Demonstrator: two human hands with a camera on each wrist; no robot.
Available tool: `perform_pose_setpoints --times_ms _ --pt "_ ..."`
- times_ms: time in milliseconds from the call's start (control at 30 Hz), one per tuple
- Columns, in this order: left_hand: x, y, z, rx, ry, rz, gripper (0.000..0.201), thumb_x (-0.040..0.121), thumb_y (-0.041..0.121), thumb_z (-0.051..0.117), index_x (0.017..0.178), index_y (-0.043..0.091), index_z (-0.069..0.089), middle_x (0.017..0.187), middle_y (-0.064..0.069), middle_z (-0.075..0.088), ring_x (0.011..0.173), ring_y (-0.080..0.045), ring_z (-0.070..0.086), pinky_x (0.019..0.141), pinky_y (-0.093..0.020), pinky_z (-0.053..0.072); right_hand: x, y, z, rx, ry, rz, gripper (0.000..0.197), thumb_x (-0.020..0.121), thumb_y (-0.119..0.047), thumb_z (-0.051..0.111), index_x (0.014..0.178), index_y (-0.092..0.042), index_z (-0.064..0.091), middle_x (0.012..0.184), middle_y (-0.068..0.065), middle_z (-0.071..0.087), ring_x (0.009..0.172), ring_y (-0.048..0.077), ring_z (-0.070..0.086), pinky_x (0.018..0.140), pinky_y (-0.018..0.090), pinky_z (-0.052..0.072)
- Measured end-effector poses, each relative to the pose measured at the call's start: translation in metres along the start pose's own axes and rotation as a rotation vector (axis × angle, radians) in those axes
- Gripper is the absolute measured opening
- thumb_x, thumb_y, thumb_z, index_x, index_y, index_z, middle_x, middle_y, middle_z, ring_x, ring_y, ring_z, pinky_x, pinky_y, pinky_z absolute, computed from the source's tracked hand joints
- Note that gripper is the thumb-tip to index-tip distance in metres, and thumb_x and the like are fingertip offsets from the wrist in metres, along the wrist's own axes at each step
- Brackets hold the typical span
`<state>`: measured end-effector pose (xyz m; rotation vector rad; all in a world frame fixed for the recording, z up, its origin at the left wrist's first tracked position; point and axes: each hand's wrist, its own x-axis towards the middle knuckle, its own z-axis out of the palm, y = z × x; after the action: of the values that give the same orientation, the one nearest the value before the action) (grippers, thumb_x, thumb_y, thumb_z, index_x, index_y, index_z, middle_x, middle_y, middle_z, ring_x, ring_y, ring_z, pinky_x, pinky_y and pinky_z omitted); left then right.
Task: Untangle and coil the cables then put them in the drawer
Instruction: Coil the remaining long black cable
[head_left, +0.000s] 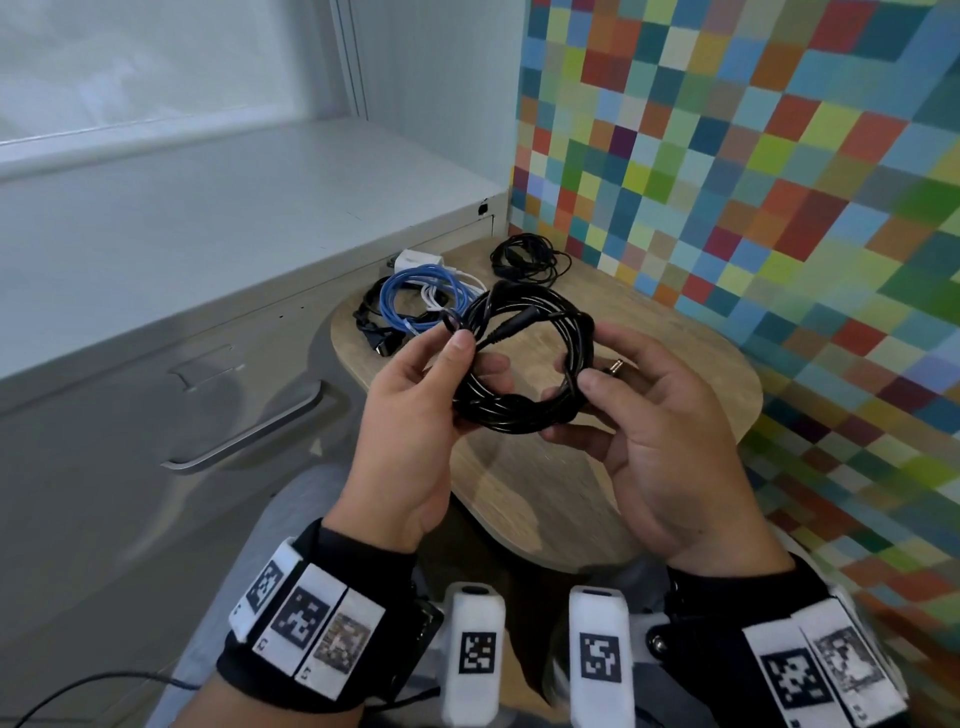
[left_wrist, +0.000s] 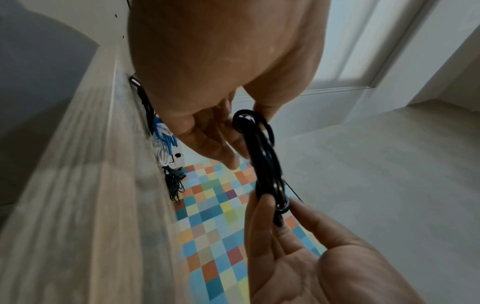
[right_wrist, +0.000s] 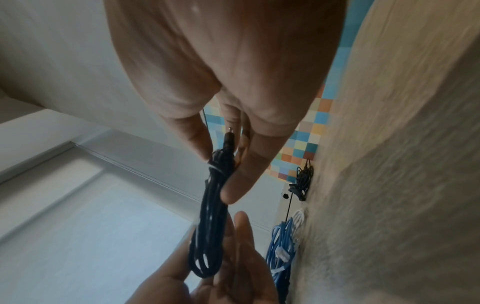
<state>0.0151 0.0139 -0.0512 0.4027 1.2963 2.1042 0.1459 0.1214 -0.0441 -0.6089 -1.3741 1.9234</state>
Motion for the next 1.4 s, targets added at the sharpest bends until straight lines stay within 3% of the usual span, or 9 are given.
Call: perform_pose_setpoints --times_ms 267,400,533,700,833,967,1200,1333,1400 --pt "0.001 0.002 -0.004 -0.145 -0.024 -0.028 0.039 0.103 0.013 0.054 0.142 0.007 0.053 0.126 -0.017 0.071 0.104 -0.031 0.072 0.078 -0.036 0.052 0.001 0.003 -0.003 -0.049 -0.068 0.068 0.028 0.097 0.008 0.059 0.119 -0.009 0.065 0.102 0.018 0.073 0.082 0.031 0.076 0.059 0.036 0.061" --pt "0.008 0.003 -0.009 0.038 -0.028 -0.002 0.031 0.104 0.011 0.054 0.134 0.009 0.061 0.116 -0.016 0.075 0.095 -0.027 0.069 0.082 -0.041 0.055 0.002 0.006 -0.003 -0.053 -0.070 0.082 0.034 0.097 0.008 0.058 0.121 -0.014 0.067 0.104 0.014 0.074 0.085 0.031 0.077 0.061 0.036 0.062" --pt "0.015 0.012 -0.019 0.276 -0.047 0.061 0.023 0.103 0.007 0.057 0.122 0.010 0.069 0.095 -0.001 0.079 0.083 -0.007 0.071 0.077 -0.023 0.056 0.005 0.006 -0.001 -0.065 -0.046 0.065 0.039 0.098 0.007 0.058 0.128 -0.016 0.067 0.114 0.016 0.068 0.089 0.029 0.077 0.062 0.034 0.062" --pt "0.027 0.022 -0.032 0.492 -0.033 0.063 0.030 0.098 0.015 0.067 0.128 0.011 0.069 0.103 -0.003 0.079 0.098 -0.019 0.076 0.097 -0.041 0.058 0.012 0.003 0.007 -0.075 -0.053 0.083 0.041 0.100 0.005 0.057 0.128 -0.021 0.069 0.120 0.022 0.063 0.098 0.031 0.076 0.069 0.035 0.063" --pt "0.041 0.019 -0.045 0.722 0.006 0.081 0.047 0.094 0.028 0.074 0.138 0.018 0.063 0.094 -0.005 0.076 0.092 -0.025 0.075 0.093 -0.049 0.059 0.025 0.002 0.014 -0.125 -0.107 0.202 0.045 0.101 0.000 0.058 0.144 -0.014 0.057 0.128 0.021 0.065 0.104 0.027 0.076 0.073 0.036 0.063" --pt "0.052 0.016 -0.051 0.826 -0.032 0.020 0.057 0.092 0.029 0.076 0.145 0.025 0.054 0.092 0.000 0.076 0.083 -0.015 0.075 0.090 -0.045 0.060 0.037 0.007 0.011 -0.249 -0.112 0.286 0.064 0.100 -0.009 0.064 0.158 -0.013 0.038 0.135 0.012 0.063 0.112 0.024 0.072 0.076 0.042 0.064" --pt "0.058 0.018 -0.048 0.876 -0.136 -0.042 0.040 0.094 0.031 0.073 0.132 0.025 0.064 0.098 0.007 0.075 0.083 -0.005 0.070 0.095 -0.036 0.058 0.050 0.008 0.001 -0.428 -0.066 0.300 0.060 0.099 -0.016 0.067 0.154 -0.015 0.045 0.148 0.002 0.055 0.125 0.019 0.061 0.080 0.040 0.063" --pt "0.058 0.018 -0.047 0.885 -0.153 -0.044 0.035 0.094 0.035 0.072 0.127 0.025 0.068 0.099 0.005 0.075 0.086 -0.008 0.070 0.096 -0.038 0.058 0.055 0.006 0.002 -0.584 -0.078 0.229 0.055 0.098 -0.020 0.067 0.150 -0.022 0.052 0.152 -0.003 0.053 0.129 0.015 0.057 0.090 0.037 0.055" --pt "0.057 0.020 -0.048 0.904 -0.160 -0.034 0.032 0.094 0.037 0.071 0.124 0.027 0.070 0.102 0.008 0.076 0.091 -0.006 0.071 0.097 -0.037 0.057 0.054 0.001 0.005 -0.685 -0.079 0.165 0.054 0.097 -0.023 0.069 0.148 -0.028 0.054 0.155 -0.005 0.050 0.140 0.014 0.048 0.111 0.039 0.043"
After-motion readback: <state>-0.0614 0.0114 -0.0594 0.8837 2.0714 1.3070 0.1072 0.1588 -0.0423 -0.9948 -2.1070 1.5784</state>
